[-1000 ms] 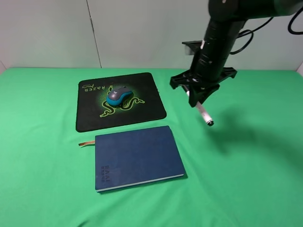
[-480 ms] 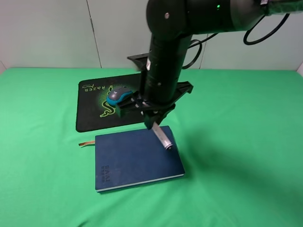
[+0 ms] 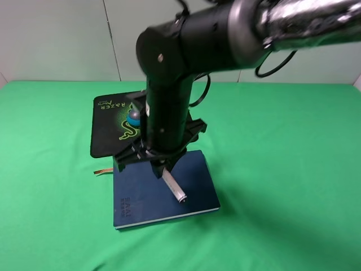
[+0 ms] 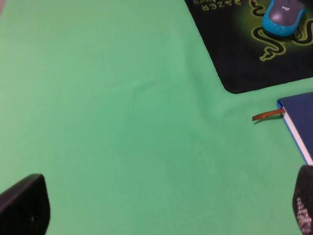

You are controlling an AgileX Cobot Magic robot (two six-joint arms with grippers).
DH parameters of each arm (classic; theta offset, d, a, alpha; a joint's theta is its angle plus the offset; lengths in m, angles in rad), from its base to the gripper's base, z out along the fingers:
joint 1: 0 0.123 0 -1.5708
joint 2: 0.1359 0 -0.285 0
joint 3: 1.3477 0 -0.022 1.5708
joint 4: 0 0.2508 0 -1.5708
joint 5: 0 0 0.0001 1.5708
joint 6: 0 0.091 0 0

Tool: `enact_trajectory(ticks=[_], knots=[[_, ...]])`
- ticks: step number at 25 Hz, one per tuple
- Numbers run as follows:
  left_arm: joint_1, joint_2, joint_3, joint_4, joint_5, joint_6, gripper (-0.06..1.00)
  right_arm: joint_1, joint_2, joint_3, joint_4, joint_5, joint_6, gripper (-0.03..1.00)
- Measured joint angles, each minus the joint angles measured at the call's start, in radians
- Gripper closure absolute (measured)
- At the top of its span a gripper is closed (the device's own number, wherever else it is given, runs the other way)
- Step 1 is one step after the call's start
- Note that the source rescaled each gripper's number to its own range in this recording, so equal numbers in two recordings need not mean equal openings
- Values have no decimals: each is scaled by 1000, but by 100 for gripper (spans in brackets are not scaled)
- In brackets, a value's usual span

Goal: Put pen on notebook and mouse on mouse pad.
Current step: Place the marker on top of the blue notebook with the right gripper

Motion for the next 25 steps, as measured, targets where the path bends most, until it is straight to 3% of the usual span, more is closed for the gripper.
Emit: enact_trajectory(ticks=[18,19,20,22,24,25], knots=[[0,0,0,0,0,0,-5,8,104,1,-75,-65,21,95],[0,0,0,0,0,0,-5,8,104,1,-75,-70,22,89],[0,0,0,0,0,0,-5,8,104,1,-75,-78,22,75],[0,0,0,0,0,0,-5,8,104,1,-69,-82,35,28],[0,0,0,0,0,0,-5,8,104,1,-69,-72,46,9],[0,0,0,0,0,0,-5,8,104,1,-69,-71,48,4]])
